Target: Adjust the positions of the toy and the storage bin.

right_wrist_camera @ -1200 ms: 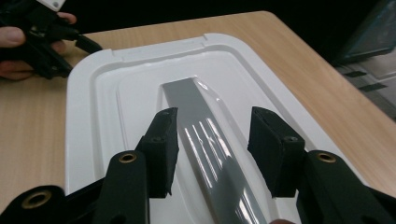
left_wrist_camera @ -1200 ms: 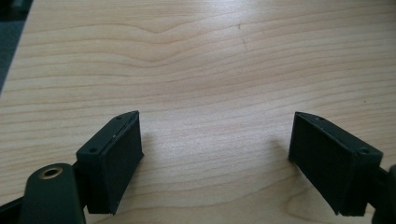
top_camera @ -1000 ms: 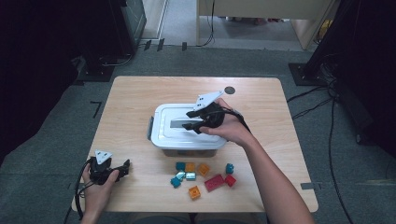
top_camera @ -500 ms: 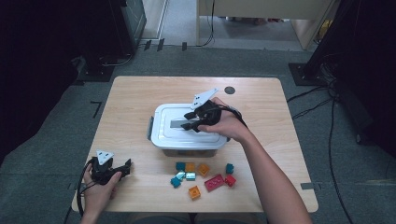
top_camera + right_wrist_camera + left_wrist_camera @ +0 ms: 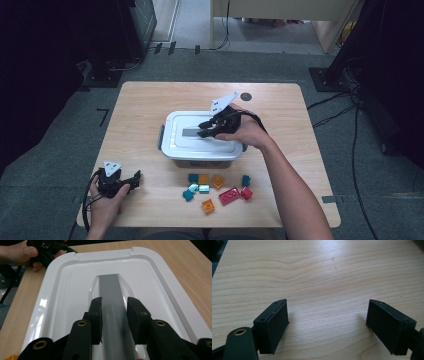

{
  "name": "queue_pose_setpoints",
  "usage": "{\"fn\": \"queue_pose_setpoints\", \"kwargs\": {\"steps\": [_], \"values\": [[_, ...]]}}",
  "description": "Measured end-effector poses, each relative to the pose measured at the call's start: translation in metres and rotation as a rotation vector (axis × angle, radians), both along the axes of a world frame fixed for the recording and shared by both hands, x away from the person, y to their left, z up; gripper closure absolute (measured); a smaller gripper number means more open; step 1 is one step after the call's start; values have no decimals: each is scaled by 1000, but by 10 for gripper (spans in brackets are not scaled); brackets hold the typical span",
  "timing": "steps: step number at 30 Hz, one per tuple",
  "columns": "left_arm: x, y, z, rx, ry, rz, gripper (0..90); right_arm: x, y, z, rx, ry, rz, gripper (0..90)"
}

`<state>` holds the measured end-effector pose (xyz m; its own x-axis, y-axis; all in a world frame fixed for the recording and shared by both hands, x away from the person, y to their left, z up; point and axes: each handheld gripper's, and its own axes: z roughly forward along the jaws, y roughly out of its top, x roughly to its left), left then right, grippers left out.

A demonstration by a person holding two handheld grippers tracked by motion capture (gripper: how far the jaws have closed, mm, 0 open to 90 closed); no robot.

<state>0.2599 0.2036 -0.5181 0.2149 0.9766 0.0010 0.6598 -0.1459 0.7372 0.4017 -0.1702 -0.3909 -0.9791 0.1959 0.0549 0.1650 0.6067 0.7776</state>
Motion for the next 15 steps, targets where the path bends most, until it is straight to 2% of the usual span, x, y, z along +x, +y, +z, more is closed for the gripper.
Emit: {"fn": "queue_pose_setpoints", "kwargs": {"steps": [7,15], "values": [[0,0,0,0,0,0,176,1,-1,4,3,-6,22,681],[0,0,0,0,-1,-1,176,0,-7,14,45,0,-5,681]]}}
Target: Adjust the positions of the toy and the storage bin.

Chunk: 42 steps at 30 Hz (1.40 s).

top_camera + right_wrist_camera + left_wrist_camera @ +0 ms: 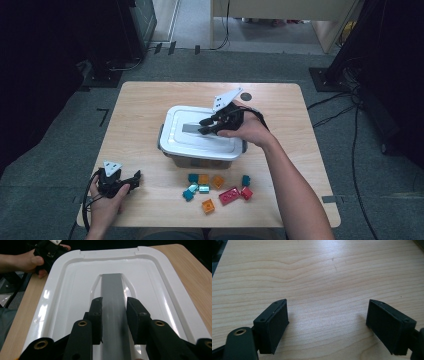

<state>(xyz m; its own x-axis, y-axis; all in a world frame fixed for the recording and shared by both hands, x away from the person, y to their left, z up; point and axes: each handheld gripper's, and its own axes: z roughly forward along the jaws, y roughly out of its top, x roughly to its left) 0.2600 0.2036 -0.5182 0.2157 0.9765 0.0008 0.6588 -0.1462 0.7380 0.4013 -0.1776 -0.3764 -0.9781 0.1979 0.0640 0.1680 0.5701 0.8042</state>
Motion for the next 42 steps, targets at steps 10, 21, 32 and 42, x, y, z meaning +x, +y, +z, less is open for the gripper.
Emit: {"fn": "queue_pose_setpoints", "kwargs": {"steps": [10,21,32,42], "values": [[0,0,0,0,0,-4,176,-6,-9,14,20,5,-58,681],[1,0,0,0,-1,-16,176,-12,-22,24,40,14,-136,681],[1,0,0,-1,-1,-20,177,-18,-48,34,35,-48,-343,681],[1,0,0,1,0,-24,177,-19,-70,35,51,-60,-418,681]]}}
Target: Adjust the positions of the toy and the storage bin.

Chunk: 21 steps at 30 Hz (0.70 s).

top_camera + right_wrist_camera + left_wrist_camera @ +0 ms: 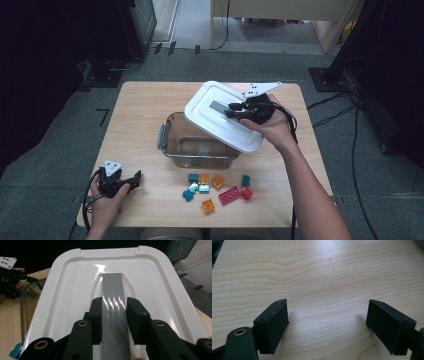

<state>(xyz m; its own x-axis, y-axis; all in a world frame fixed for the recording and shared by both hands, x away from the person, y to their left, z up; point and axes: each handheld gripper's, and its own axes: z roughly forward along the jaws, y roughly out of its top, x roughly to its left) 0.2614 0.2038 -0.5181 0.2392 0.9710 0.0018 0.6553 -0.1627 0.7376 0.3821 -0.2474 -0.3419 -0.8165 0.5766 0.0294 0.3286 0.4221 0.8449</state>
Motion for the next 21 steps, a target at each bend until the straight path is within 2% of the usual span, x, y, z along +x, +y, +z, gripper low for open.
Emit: {"fn": "queue_pose_setpoints", "kwargs": {"steps": [3,10,21], "values": [[0,0,0,-3,-1,2,177,-1,-8,0,14,-2,-30,681],[0,0,0,-4,-2,2,177,-5,-25,-7,-2,9,-82,681],[0,0,0,-5,-1,0,177,-12,-54,-14,21,19,-156,681]]}}
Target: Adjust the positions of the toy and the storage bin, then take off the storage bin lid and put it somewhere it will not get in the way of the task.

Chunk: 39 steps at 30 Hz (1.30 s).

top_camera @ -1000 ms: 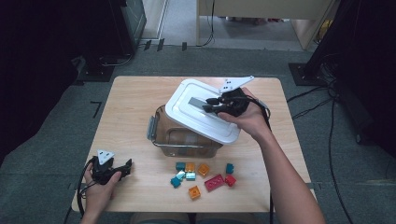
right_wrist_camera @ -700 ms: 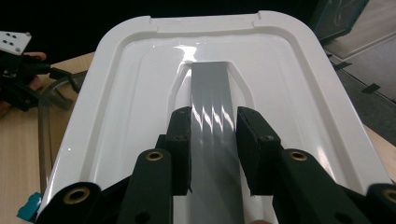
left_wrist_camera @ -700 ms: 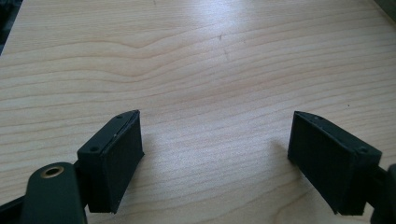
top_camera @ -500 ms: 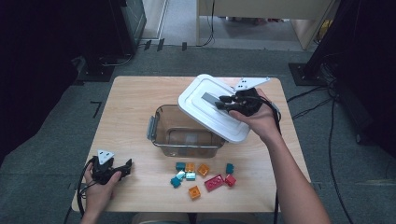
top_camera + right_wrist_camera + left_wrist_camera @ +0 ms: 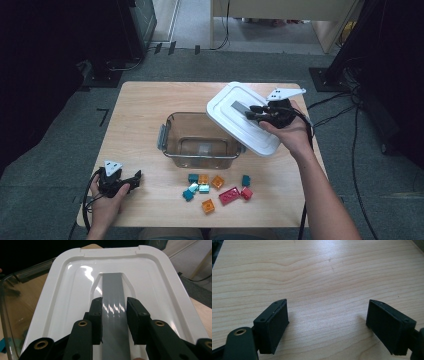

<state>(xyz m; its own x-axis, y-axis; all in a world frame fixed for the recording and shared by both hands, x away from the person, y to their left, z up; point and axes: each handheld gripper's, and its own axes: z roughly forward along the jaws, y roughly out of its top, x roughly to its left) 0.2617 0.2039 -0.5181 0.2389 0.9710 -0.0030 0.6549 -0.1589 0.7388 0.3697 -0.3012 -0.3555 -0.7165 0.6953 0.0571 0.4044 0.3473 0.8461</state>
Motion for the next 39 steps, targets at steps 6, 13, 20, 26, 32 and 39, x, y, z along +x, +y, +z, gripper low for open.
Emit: {"fn": "queue_pose_setpoints", "kwargs": {"steps": [6,13,20,26,32,39], "values": [[0,0,0,2,0,-4,177,-6,-21,-7,5,12,-65,681],[0,0,0,3,0,-5,177,-16,-45,-17,10,15,-138,681],[0,0,0,2,1,-5,177,-21,-67,-38,10,39,-223,681],[0,1,0,-2,0,-4,178,-24,-84,-57,21,68,-284,681],[0,1,0,-4,0,-6,178,-27,-92,-74,14,91,-321,681],[0,1,0,-1,0,-6,177,-29,-102,-87,12,111,-394,681]]}}
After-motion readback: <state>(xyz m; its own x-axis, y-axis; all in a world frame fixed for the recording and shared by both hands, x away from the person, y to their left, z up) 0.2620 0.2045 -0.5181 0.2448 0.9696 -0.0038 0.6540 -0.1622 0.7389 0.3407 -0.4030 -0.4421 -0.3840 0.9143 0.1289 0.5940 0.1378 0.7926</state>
